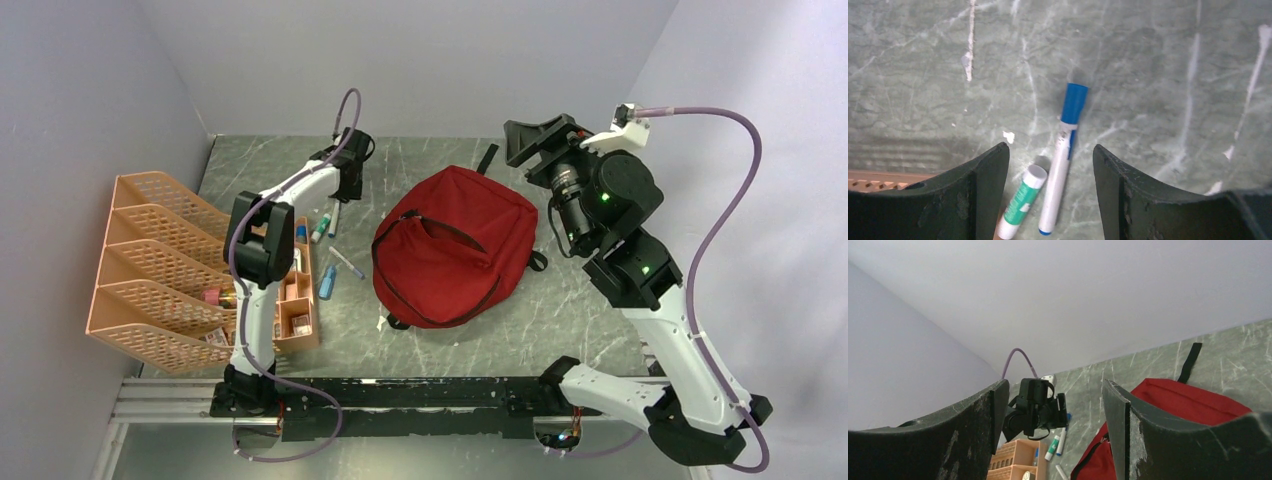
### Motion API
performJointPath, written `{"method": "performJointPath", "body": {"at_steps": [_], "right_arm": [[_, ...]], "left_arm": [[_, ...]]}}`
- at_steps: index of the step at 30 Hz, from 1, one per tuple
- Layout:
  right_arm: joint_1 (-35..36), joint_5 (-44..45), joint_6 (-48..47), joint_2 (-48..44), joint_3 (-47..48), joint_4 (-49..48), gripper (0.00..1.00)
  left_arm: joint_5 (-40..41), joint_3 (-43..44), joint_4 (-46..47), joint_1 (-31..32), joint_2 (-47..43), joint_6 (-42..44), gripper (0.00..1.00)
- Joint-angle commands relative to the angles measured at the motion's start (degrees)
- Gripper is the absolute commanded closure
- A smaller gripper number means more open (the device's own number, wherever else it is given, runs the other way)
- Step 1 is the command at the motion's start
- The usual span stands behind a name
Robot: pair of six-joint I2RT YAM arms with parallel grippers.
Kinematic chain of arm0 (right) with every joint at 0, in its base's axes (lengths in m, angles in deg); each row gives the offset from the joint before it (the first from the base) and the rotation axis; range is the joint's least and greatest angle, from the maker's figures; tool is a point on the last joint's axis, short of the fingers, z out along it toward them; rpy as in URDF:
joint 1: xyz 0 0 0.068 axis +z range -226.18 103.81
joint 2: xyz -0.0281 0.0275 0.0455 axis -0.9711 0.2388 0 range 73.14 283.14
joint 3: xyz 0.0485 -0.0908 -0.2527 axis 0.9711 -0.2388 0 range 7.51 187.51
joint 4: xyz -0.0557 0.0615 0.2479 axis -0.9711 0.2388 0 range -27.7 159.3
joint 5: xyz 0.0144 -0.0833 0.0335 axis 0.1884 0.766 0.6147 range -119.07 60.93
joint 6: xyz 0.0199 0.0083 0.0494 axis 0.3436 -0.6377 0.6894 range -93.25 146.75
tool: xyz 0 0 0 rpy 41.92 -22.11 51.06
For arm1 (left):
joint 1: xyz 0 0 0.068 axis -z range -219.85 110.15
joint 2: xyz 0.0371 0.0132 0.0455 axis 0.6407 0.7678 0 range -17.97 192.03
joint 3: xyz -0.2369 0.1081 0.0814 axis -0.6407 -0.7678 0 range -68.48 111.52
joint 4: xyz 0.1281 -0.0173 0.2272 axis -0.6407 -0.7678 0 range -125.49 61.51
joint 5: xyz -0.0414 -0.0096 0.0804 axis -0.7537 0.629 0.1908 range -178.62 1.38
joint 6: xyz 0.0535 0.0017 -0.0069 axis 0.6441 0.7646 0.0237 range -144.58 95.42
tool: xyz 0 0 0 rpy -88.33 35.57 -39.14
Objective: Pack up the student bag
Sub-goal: Pick up the stationery from the center of the board.
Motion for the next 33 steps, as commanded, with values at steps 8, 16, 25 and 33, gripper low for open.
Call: {"method": "performJointPath", "body": {"at_steps": [8, 16, 25, 33], "right_arm": [[-0.1, 1.4, -1.7, -3.1, -3.7, -4.2, 0.28], [-0.1, 0.3, -3.4, -5.4, -5.4, -6.8, 0.28], [0.0, 4.4, -6.1, -8.3, -14.5, -7.5, 0.31], [0.0, 3.6, -3.6, -9.6, -18.0, -8.2, 0.32]], "left_arm": [[-3.2, 1.8, 0.9, -0.9, 2.9, 3.6, 0.35], [-5.4, 0.7, 1.3, -0.9, 3.6, 4.5, 0.39], [-7.2, -3.5, 3.9, -0.9, 2.5, 4.0, 0.52], [-8.4, -3.8, 4.2, -0.9, 2.7, 3.6, 0.66]]}}
